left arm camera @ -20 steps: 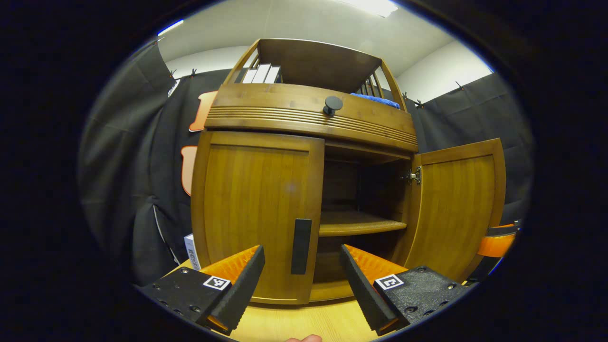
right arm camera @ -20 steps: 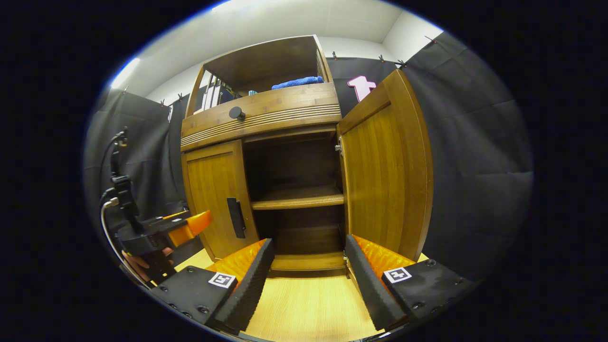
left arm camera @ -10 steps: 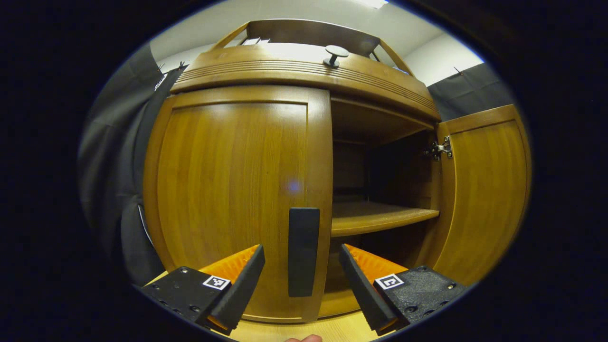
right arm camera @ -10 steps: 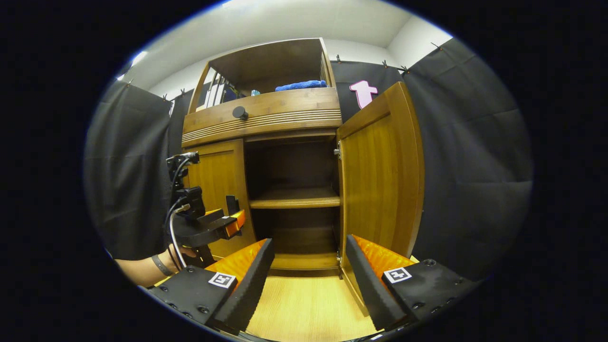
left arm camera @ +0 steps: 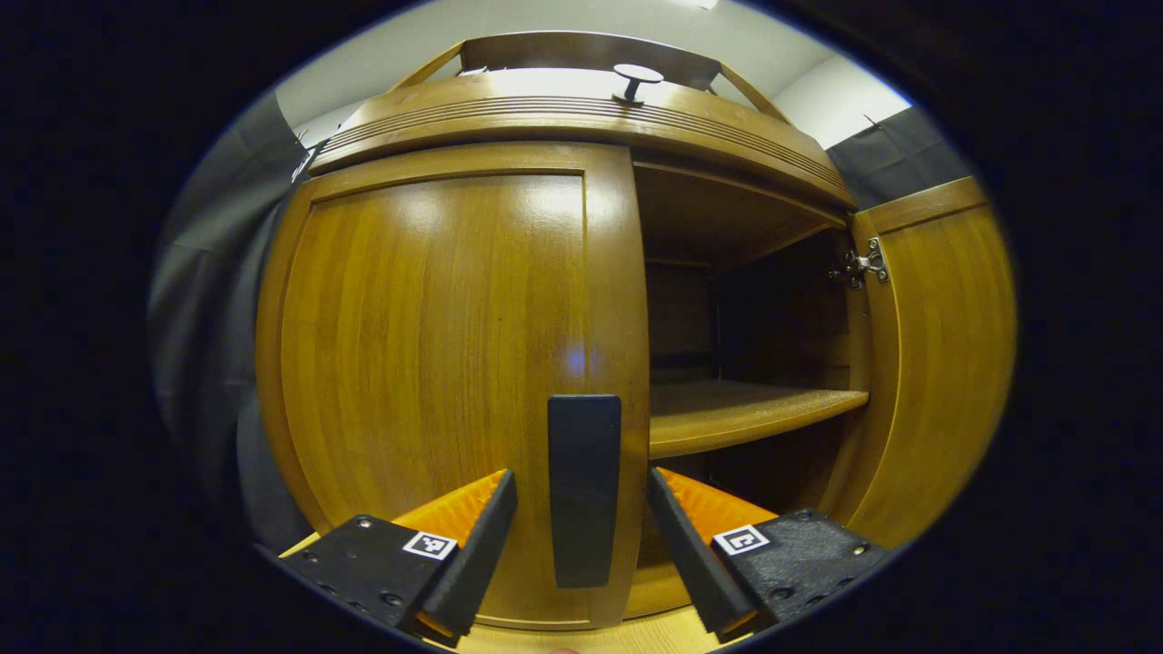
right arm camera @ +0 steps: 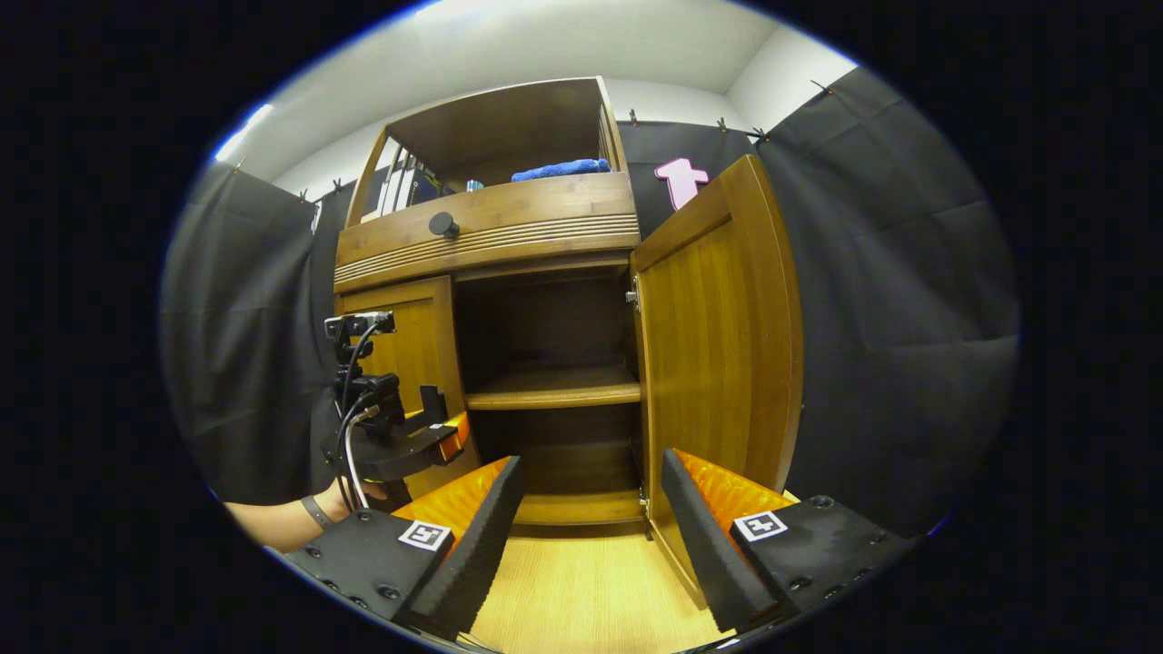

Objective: Open the right door of the double-door shoe cabinet with the right hand, and open the left door with the left hand.

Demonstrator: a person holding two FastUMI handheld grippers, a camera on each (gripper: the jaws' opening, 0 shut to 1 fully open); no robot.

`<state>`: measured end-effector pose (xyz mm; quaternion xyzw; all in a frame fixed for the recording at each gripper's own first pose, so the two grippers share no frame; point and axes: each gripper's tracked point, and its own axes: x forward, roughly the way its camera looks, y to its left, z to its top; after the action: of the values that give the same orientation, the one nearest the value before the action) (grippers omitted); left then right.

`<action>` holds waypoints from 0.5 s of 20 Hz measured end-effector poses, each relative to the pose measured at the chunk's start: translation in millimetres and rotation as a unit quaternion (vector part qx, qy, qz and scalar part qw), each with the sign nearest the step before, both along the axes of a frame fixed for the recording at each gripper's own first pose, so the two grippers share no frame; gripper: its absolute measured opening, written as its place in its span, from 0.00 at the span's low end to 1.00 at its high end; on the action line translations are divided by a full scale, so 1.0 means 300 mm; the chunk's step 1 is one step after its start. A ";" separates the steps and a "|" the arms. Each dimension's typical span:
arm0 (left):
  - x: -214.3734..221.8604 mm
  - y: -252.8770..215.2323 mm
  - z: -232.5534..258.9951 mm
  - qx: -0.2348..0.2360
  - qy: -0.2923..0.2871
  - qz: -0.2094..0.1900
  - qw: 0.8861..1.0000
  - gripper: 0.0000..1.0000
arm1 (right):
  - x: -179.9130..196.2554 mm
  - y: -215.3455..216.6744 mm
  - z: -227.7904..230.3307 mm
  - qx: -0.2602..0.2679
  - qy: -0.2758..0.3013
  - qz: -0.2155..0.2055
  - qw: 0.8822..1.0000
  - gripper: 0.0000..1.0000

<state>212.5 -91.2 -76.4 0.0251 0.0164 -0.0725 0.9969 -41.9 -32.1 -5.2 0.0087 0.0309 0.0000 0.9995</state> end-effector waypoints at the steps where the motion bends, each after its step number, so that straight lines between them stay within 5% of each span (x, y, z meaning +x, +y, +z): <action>1: 0.010 -0.006 -0.012 -0.019 0.007 -0.009 1.000 0.75 | 0.000 0.005 -0.003 0.001 0.000 0.003 1.000 0.89; 2: 0.004 -0.042 -0.012 -0.040 0.017 -0.041 0.998 0.58 | 0.003 0.012 -0.009 0.001 0.002 0.006 1.000 0.89; 4: -0.013 -0.042 -0.021 -0.033 0.029 -0.033 0.998 0.28 | 0.008 0.015 -0.019 0.004 0.006 0.009 1.000 0.89; 10: -0.015 -0.037 -0.019 -0.008 0.018 -0.025 0.999 0.23 | 0.019 0.046 -0.032 0.009 0.013 0.029 0.999 0.89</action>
<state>208.0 -102.2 -82.2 0.0157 0.0331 -0.0977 0.9945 -36.2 -18.2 -14.8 0.0168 0.0445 0.0294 0.9984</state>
